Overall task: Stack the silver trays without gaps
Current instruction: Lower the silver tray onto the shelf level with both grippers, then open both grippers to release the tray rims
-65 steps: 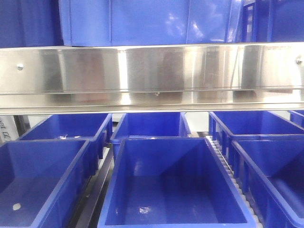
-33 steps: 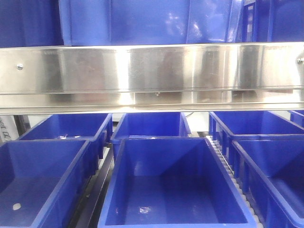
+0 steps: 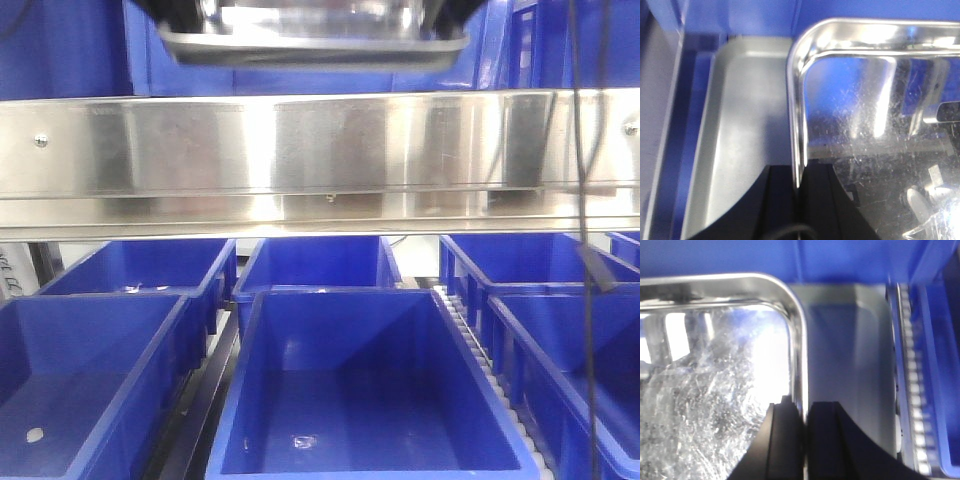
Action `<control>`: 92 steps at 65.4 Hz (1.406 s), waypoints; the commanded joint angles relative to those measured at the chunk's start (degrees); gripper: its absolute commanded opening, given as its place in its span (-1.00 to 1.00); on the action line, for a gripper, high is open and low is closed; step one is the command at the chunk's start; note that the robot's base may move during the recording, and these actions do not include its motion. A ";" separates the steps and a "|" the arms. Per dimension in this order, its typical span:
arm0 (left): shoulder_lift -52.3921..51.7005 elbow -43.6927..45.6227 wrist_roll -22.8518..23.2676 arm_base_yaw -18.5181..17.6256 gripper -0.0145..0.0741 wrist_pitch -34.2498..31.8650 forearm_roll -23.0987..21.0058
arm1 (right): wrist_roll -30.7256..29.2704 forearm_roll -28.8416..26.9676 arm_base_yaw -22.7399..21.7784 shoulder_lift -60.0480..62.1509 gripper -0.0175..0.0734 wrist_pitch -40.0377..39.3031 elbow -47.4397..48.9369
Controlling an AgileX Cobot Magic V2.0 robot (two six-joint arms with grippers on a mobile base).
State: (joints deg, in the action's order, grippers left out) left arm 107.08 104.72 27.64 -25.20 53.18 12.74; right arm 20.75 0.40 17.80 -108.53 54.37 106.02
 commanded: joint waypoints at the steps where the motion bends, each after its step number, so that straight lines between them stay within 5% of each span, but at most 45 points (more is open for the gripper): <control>1: 0.72 0.39 -0.62 -0.19 -0.71 -0.57 -0.87 | -0.70 -0.98 0.04 -0.20 -0.65 -2.18 0.74; 19: 1.29 0.39 -0.62 -0.19 -0.70 -0.14 1.10 | -0.70 -0.98 -0.08 -1.27 -0.65 -1.05 0.74; 27: 1.29 0.39 -0.38 -0.19 -0.44 0.30 1.10 | -0.70 -0.98 -0.08 -1.27 -0.61 -0.35 0.74; 38: 1.29 0.39 3.16 -0.19 0.14 1.98 5.56 | -0.70 -0.40 -0.49 -1.27 -0.11 0.76 0.74; 48: 1.29 0.39 4.28 -0.19 0.33 4.67 9.04 | -0.70 -0.40 -1.58 -1.27 0.25 2.09 0.74; 61: 1.18 0.39 4.28 -0.19 0.18 5.17 8.47 | -0.70 -0.40 -1.75 -1.06 0.14 3.96 0.74; 73: -1.80 0.59 4.02 -0.19 -0.77 4.25 3.96 | -0.70 -0.40 -1.75 1.38 -0.54 4.88 0.74; 77: -3.15 0.59 4.01 -0.19 -0.65 3.70 2.76 | -0.70 -0.40 -1.75 2.66 -0.68 5.17 0.74; 92: -9.24 0.59 3.92 -0.19 -0.66 3.12 -0.01 | -1.12 -0.75 -1.64 9.24 -0.65 6.24 0.74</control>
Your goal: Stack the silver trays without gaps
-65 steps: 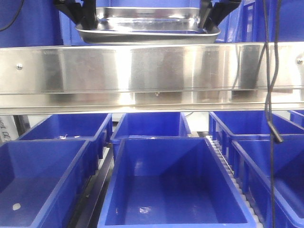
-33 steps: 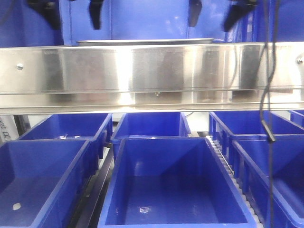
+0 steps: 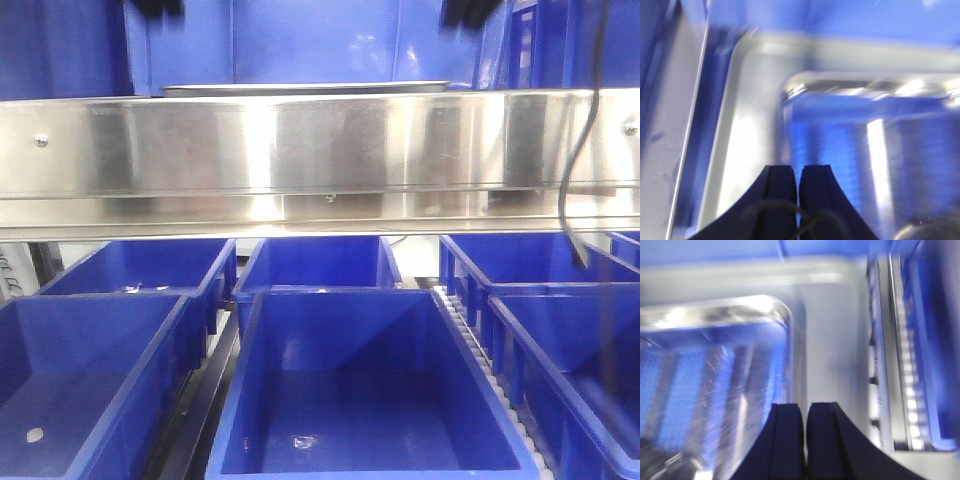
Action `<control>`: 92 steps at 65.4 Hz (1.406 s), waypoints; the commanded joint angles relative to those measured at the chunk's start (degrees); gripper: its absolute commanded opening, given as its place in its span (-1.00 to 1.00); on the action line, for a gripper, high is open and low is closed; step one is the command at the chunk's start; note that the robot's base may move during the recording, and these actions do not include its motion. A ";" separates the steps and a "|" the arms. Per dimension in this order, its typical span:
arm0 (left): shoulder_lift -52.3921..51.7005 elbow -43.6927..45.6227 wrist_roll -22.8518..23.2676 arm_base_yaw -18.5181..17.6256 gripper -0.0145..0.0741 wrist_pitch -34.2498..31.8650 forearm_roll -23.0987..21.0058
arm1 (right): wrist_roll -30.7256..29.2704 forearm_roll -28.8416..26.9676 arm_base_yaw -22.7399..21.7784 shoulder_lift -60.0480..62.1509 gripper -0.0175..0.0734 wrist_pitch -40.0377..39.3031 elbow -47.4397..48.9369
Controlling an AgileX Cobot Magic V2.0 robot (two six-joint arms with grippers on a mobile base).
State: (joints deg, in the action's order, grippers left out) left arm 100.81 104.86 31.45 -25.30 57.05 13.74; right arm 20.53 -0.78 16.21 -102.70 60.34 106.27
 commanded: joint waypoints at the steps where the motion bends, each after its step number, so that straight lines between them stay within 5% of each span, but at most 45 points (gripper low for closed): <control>1: -3.40 0.45 0.10 -0.08 -0.66 -0.76 -1.10 | -1.05 0.43 0.06 3.96 -0.65 0.53 0.49; 12: -8.52 0.45 0.10 -1.72 -0.66 -0.66 -1.23 | -4.22 1.14 2.41 11.32 -0.65 -0.47 0.35; 23: -14.81 -3.63 -0.02 -6.98 -0.66 -4.77 2.51 | -5.47 3.09 5.30 19.00 -0.65 -5.71 -3.72; 40: -27.05 -20.13 -0.02 -12.95 -0.66 -20.33 2.51 | -5.47 3.22 5.72 33.26 -0.65 -12.93 -19.71; 58: -42.63 -40.34 -0.02 -13.02 -0.66 -33.75 6.33 | -5.99 3.22 5.72 51.39 -0.65 -27.00 -39.99; 71: -54.35 -51.91 -0.02 -13.02 -0.66 -41.56 6.59 | -12.38 3.22 5.72 60.65 -0.65 -29.98 -50.46; 92: -70.61 -63.29 -0.02 -13.02 -0.66 -41.61 8.94 | -14.47 0.78 5.72 70.88 -0.65 -26.73 -58.08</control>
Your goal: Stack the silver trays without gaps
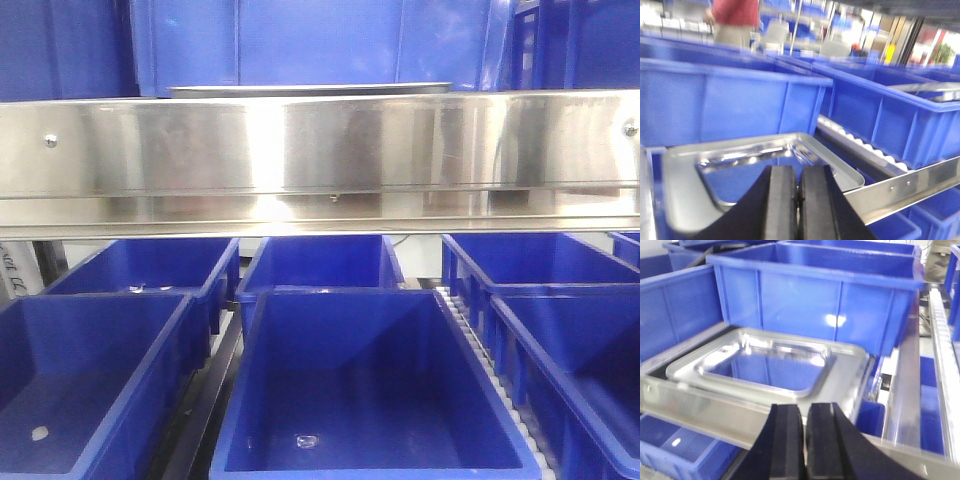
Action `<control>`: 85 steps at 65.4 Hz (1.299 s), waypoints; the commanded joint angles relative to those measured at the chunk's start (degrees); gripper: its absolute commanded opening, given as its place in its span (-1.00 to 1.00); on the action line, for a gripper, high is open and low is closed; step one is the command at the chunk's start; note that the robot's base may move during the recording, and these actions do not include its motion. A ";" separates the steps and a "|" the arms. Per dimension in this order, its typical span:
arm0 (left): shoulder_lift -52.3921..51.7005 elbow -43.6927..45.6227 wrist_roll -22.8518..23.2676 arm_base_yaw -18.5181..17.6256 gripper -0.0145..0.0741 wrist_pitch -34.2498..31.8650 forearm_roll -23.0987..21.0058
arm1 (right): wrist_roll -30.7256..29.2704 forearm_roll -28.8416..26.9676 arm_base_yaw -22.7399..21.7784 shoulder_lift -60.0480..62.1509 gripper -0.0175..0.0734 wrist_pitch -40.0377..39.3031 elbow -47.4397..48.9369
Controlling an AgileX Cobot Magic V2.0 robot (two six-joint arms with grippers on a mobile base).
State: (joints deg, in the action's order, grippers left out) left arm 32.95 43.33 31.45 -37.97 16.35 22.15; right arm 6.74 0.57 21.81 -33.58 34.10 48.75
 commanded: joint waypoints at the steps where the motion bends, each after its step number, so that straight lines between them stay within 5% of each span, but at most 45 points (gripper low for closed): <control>1: -3.47 -2.06 -0.02 -0.35 -0.66 -0.76 0.53 | -0.67 -0.57 0.12 1.88 -0.65 -0.26 -0.56; 17: -8.50 -3.19 -0.02 -0.35 -0.66 -0.90 1.94 | -0.67 -0.57 0.12 2.90 -0.65 -2.20 -0.56; 26: -9.26 -4.15 0.73 -0.35 -0.66 5.01 5.44 | -0.67 -0.57 0.12 2.79 -0.65 -3.16 -2.01; 33: -11.35 -8.82 5.80 -0.21 -0.66 -0.44 9.56 | -0.67 0.32 0.12 2.90 -0.65 -13.91 -8.76; 44: -16.77 -14.36 14.17 3.40 -0.66 -0.44 16.66 | 4.73 0.19 -0.08 2.90 -0.65 -28.53 -17.06; 55: -21.37 -14.72 14.81 8.52 -0.65 6.70 19.56 | 4.73 4.05 -4.49 2.76 -0.66 -26.61 -17.18; 66: -25.67 -15.41 15.73 9.58 -0.64 9.87 20.74 | 4.24 4.18 -10.86 2.76 -0.66 -25.86 -17.53; 77: -32.95 -15.57 25.89 9.58 -0.64 20.37 33.36 | 1.85 8.89 -14.96 2.87 -0.66 -22.12 -17.62; 85: -32.95 -15.94 27.20 8.87 -0.64 24.85 35.89 | 1.98 9.09 -16.66 2.99 -0.66 -24.31 -19.02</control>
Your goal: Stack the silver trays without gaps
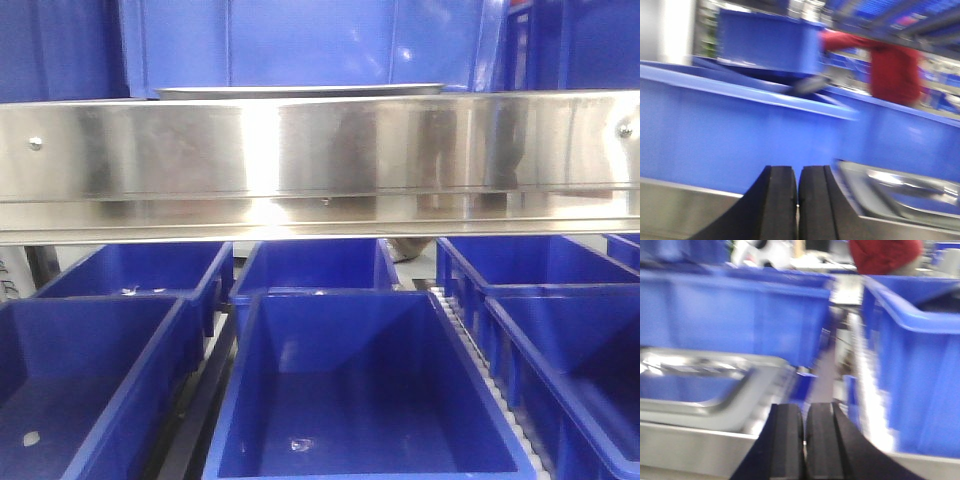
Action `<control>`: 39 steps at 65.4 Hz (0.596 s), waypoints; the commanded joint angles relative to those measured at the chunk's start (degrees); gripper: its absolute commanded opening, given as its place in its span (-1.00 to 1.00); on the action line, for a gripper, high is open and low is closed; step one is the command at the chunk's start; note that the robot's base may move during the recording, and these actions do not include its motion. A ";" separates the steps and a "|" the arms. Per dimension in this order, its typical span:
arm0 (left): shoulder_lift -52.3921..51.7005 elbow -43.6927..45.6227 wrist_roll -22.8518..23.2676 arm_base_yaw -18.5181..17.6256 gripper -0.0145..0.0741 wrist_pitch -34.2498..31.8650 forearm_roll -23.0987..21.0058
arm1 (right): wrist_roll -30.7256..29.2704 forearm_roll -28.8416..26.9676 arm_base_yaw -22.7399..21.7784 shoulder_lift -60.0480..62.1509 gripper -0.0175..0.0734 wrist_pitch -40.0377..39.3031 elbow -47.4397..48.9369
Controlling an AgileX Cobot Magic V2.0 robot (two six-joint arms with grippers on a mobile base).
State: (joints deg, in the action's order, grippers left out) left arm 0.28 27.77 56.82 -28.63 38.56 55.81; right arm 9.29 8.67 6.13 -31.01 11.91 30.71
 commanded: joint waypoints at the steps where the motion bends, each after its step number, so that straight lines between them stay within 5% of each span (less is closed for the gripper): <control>1: -0.28 -0.81 1.83 -0.59 -0.64 2.53 2.22 | -0.44 0.72 -0.98 0.60 -0.66 -2.35 -1.33; 28: -0.28 -4.40 1.92 -4.11 -0.64 -11.14 -2.07 | -0.44 -0.21 -1.01 15.45 -0.65 -7.61 -12.34; 39: -0.28 -4.40 1.92 -4.11 -0.64 -11.07 -1.93 | -0.44 -0.21 -1.01 21.14 -0.65 -6.33 -12.45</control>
State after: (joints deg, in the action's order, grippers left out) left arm 0.18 23.48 58.50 -32.45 28.54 53.77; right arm 9.19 8.54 5.47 -11.78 5.88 18.30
